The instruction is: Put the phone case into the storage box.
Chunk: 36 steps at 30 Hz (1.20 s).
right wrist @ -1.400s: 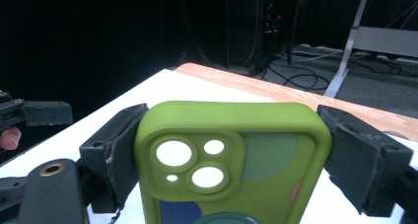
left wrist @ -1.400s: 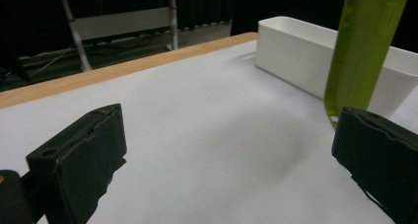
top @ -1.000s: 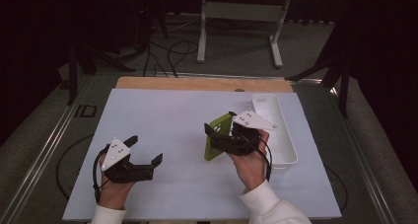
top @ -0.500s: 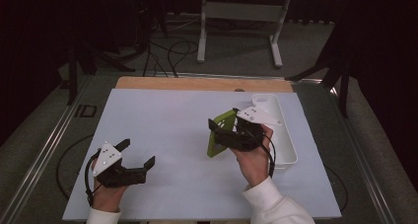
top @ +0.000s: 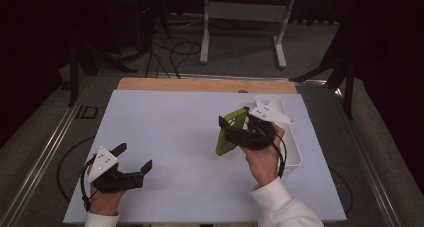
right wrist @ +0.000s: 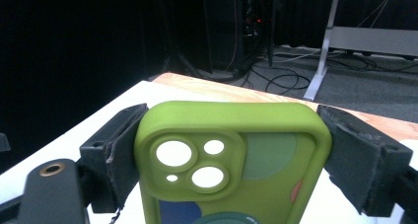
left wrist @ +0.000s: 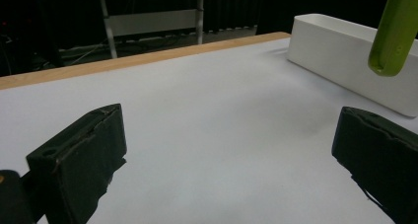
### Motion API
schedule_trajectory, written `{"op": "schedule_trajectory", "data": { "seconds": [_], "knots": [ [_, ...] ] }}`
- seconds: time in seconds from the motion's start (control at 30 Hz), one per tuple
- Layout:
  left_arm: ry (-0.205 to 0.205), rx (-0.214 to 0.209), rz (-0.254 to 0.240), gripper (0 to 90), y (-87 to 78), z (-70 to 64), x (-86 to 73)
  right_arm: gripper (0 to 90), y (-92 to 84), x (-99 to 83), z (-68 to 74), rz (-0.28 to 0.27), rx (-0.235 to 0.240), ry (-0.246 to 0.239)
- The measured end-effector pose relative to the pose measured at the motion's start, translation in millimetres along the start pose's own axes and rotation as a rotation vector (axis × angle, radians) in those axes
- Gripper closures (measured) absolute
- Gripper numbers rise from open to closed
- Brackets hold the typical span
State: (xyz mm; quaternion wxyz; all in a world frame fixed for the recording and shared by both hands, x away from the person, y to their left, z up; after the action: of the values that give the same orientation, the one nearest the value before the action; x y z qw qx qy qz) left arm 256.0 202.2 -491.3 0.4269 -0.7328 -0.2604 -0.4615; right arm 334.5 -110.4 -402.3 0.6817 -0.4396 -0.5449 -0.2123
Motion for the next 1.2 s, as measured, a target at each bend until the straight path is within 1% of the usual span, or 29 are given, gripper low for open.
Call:
{"op": "schedule_trajectory", "data": {
  "seconds": [0.13, 0.27, 0.6, 0.63, 0.77, 0.93, 1.2],
  "knots": [
    [-0.007, 0.005, -0.006, 0.8, -2.5, 1.3, -0.6, 15.9, -1.1, -1.0, -1.9, -0.001, -0.004, 0.005],
    [-0.004, 0.011, -0.004, 0.8, -3.9, 2.8, -1.0, 15.9, -1.5, -1.3, -4.5, -0.001, -0.013, 0.011],
    [-0.002, 0.018, 0.001, 0.8, -3.9, 4.3, -2.2, 15.9, -1.5, 1.1, -11.1, 0.000, -0.033, 0.005],
    [-0.002, 0.018, 0.001, 0.9, -4.0, 4.4, -2.3, 15.9, -1.4, 2.2, -14.2, 0.003, -0.041, 0.006],
    [-0.002, 0.018, 0.001, 0.9, -4.2, 4.4, -2.4, 15.9, -0.8, 2.5, -17.6, 0.006, -0.053, 0.008],
    [-0.005, 0.019, 0.002, 0.9, -4.6, 5.2, -2.5, 15.9, -0.8, 4.1, -25.2, 0.013, -0.076, 0.012],
    [-0.011, 0.017, 0.004, 0.9, -3.9, 4.6, -3.0, 16.0, -0.5, 6.6, -33.1, 0.015, -0.085, 0.016]
  ]
}}
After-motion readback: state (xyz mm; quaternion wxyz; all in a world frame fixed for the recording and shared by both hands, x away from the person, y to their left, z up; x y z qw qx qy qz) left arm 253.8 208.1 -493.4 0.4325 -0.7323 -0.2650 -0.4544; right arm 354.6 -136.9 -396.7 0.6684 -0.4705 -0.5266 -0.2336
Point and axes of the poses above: each handheld gripper's, and its own axes: y roughly forward along the jaws, x roughly out of its top, z roughly to its left, the point moved 6 cm from there along y, roughly forward along the jaws, and after that the axes turned 8 degrees about -y, right-handed, at the moved point
